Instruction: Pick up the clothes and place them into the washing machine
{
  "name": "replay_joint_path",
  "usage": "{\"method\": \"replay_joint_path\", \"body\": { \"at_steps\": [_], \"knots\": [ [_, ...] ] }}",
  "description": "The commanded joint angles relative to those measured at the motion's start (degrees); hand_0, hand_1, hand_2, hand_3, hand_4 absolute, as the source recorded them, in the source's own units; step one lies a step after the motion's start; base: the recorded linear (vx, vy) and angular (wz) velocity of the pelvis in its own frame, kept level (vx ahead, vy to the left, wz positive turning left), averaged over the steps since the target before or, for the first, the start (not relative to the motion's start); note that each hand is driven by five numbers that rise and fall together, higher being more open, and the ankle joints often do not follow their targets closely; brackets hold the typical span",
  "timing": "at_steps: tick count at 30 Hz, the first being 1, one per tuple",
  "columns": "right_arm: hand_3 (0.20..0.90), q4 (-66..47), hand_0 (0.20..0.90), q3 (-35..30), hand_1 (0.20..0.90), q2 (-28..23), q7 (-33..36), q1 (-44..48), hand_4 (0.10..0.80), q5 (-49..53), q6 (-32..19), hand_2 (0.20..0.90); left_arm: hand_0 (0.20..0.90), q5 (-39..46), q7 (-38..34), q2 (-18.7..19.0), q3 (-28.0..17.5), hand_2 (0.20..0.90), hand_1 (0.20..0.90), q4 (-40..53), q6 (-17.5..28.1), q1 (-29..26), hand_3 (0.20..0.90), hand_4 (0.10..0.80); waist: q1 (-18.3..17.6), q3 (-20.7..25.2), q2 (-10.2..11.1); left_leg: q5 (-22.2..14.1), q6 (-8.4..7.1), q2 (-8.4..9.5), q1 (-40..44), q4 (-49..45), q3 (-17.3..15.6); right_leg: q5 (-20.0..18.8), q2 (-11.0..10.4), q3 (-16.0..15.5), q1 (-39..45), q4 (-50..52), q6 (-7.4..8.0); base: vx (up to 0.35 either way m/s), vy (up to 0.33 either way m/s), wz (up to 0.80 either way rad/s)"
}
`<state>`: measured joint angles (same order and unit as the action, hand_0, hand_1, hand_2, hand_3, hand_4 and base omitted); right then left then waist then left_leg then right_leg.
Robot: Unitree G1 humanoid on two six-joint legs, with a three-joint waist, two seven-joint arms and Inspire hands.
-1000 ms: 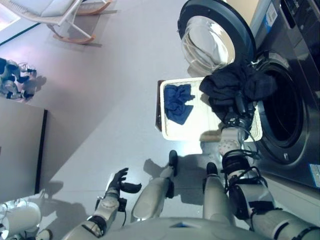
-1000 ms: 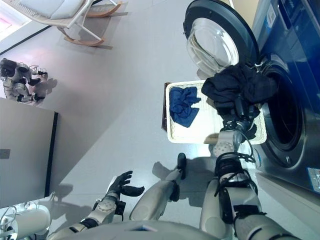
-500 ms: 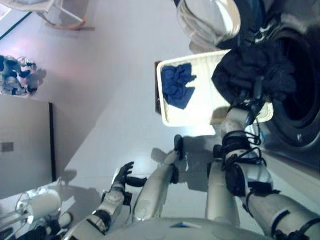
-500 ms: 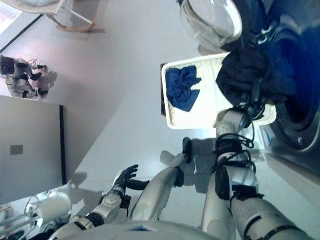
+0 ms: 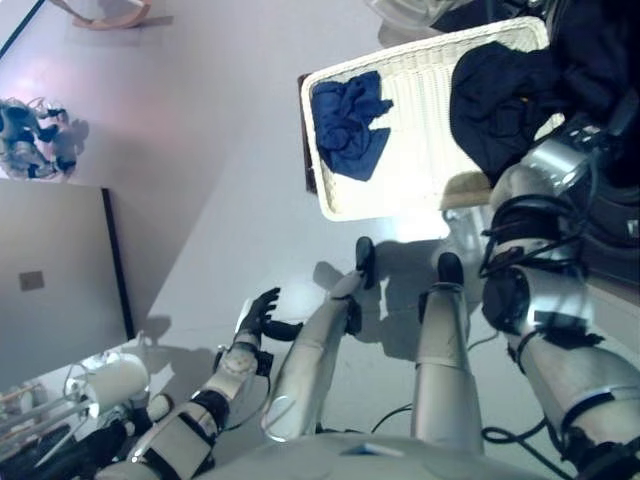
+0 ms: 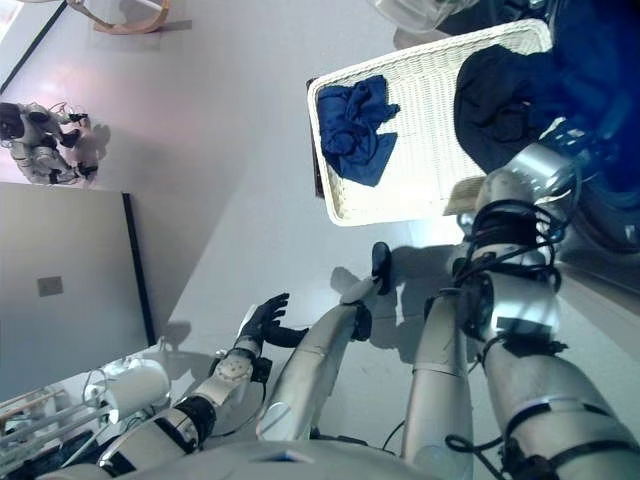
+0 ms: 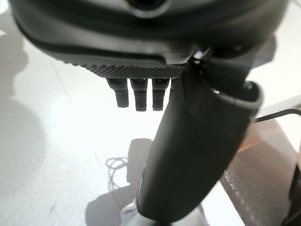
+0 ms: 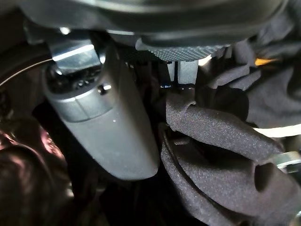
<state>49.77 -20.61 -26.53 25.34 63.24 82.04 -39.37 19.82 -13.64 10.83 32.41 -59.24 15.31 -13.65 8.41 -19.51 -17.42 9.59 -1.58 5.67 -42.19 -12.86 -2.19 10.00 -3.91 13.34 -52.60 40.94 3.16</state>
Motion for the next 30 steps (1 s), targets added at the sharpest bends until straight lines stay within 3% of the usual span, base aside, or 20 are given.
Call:
{"method": "replay_joint_path", "body": {
  "at_steps": [1, 8, 9, 10, 11, 21, 25, 30],
  "knots": [
    [0.3, -3.2, 0.3, 6.7, 0.3, -11.9, -4.2, 9.0, 0.4, -3.3, -3.0, 0.3, 0.9, 1.2, -1.7, 3.5, 0.5, 0.9, 0.9, -0.8, 2.5, 1.7, 0.9, 0.8, 0.9, 6.4, -3.7, -9.6, 1.23, 3.0, -1.4, -6.5, -1.3, -6.9, -2.1, -0.2, 3.7, -12.2, -0.37, 0.098, 0.047, 0.08],
    [0.3, 2.0, 0.3, 11.4, 0.3, -21.3, -2.8, 13.1, 0.4, -6.2, -0.8, 0.3, 0.9, 0.3, -1.8, 3.9, 0.1, 0.9, 0.9, 0.5, 2.8, 3.4, 0.9, 0.8, 2.6, 8.9, -6.1, -9.0, 0.98, 5.3, 1.1, -3.6, -1.4, -5.8, -3.7, 0.5, 5.0, -12.4, -0.13, 0.096, 0.042, 0.12],
    [0.472, 2.2, 0.472, 12.1, 0.472, -22.0, -2.5, 13.9, 0.515, -6.4, -0.7, 0.472, 0.9, 0.4, -1.7, 3.9, 0.4, 0.9, 0.9, 0.6, 2.8, 3.5, 0.9, 0.8, 2.6, 9.0, -6.3, -9.0, 0.97, 5.45, 1.3, -3.2, -1.4, -5.8, -3.8, 0.7, 5.0, -12.6, -0.08, 0.076, 0.037, 0.11],
    [0.568, 2.9, 0.568, 13.0, 0.568, -22.6, -2.2, 14.2, 0.579, -7.2, 0.1, 0.568, 0.9, 0.4, -1.6, 3.7, 0.5, 0.9, 0.9, 0.6, 2.7, 3.6, 0.9, 0.8, 2.8, 9.1, -6.6, -8.9, 0.97, 5.58, 1.7, -2.6, -1.4, -5.9, -4.0, 0.8, 5.2, -13.0, 0.02, 0.069, 0.026, 0.09],
    [0.9, 3.3, 0.9, 13.7, 0.9, -22.9, -1.9, 14.2, 0.8, -8.0, 0.6, 0.9, 0.9, 0.3, -1.7, 3.6, 0.7, 0.9, 0.9, 0.6, 2.7, 3.7, 0.9, 0.8, 2.8, 9.1, -6.7, -8.8, 0.97, 5.63, 1.9, -2.3, -1.4, -6.0, -4.0, 0.8, 5.4, -13.4, 0.08, 0.07, 0.021, 0.06],
    [0.9, 5.5, 0.9, 11.4, 0.9, -20.5, -0.9, 10.9, 0.8, -8.8, 1.2, 0.9, 0.9, 0.3, -1.7, 2.4, 0.7, 0.9, 0.9, 1.6, 2.2, 4.7, 0.9, 0.8, 2.6, 8.6, -7.5, -8.2, 1.21, 5.78, 3.4, -0.6, -0.9, -6.8, -3.9, -0.2, 8.0, -15.8, 0.3, 0.037, 0.004, 0.0],
    [0.9, 6.0, 0.9, 11.8, 0.9, -18.8, -1.9, 10.4, 0.8, -8.4, 1.8, 0.9, 0.9, 0.4, -1.5, 2.4, 0.7, 0.9, 0.9, 1.9, 2.1, 5.0, 0.9, 0.8, 2.8, 8.4, -7.3, -8.0, 1.24, 5.64, 4.0, 0.0, -0.7, -7.0, -3.9, -0.5, 8.8, -16.2, 0.41, 0.0, 0.0, 0.0],
    [0.9, 9.1, 0.9, 14.1, 0.9, -15.7, -1.3, 7.6, 0.8, -13.8, 6.1, 0.9, 0.9, 0.3, -1.4, 2.1, -0.2, 0.9, 0.9, 0.3, 1.7, 5.1, 0.9, 0.8, 2.4, 7.2, -5.9, -7.9, 1.52, 4.92, 4.8, 0.2, -0.9, -7.6, -3.6, -1.4, 10.5, -17.4, 0.71, 0.0, 0.0, 0.0]
  ]
}}
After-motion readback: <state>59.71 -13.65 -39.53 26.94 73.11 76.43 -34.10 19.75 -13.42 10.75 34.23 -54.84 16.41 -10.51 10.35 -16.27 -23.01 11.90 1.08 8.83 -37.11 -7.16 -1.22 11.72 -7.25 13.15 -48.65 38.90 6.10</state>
